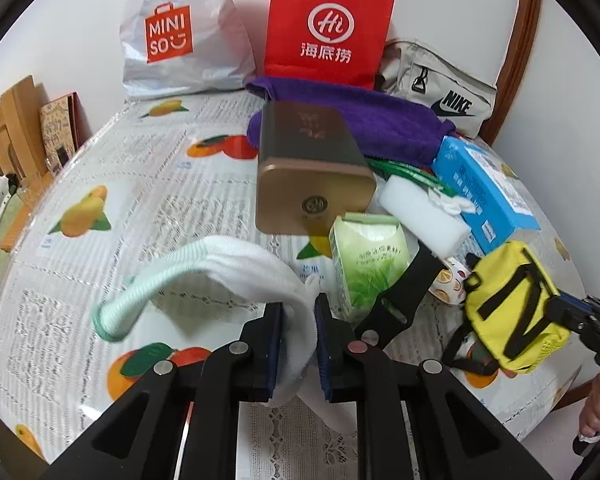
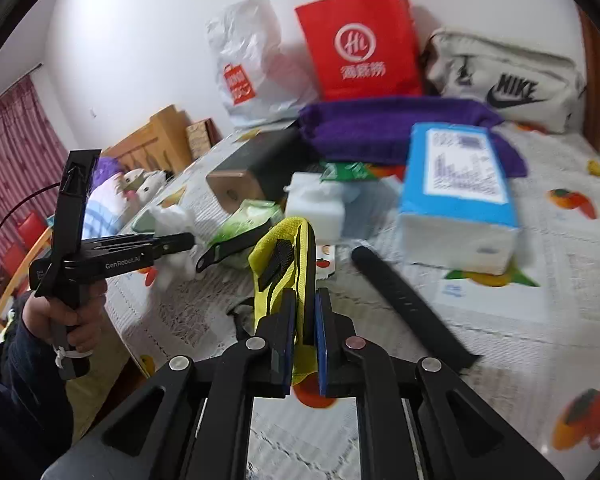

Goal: Organize soft objects
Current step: 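Lift the white glove with the left tool while the right tool lifts the yellow pouch, then lower the glove onto the purple towel and open the left tool while the right tool releases the pouch there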

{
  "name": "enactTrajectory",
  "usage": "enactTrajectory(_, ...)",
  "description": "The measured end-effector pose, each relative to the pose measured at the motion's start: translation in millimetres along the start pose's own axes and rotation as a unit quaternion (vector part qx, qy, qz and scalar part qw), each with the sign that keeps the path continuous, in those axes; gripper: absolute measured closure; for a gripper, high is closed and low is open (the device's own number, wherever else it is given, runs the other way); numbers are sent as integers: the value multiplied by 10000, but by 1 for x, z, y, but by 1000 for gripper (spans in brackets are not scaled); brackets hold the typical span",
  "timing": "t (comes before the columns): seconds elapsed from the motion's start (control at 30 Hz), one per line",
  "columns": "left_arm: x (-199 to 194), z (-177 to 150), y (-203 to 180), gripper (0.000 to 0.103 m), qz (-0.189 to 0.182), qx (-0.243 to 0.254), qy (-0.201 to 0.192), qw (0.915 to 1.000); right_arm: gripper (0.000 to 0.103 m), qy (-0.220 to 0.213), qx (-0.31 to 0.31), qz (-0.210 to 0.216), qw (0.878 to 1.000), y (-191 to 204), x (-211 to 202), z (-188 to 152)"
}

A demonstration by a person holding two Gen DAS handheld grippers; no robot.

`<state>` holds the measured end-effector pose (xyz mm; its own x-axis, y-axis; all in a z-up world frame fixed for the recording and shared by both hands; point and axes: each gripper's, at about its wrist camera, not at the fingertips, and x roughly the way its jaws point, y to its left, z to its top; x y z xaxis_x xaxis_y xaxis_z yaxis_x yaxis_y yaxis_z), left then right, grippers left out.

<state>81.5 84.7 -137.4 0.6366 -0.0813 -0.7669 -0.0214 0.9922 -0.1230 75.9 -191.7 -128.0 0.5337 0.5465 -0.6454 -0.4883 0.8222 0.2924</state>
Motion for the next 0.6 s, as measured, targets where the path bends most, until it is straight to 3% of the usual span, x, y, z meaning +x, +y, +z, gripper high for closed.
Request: enactTrajectory(0.6, -39, 40, -9, 88, 80, 36, -407, 9991, 95, -519, 306, -829, 9947, -31, -63, 31)
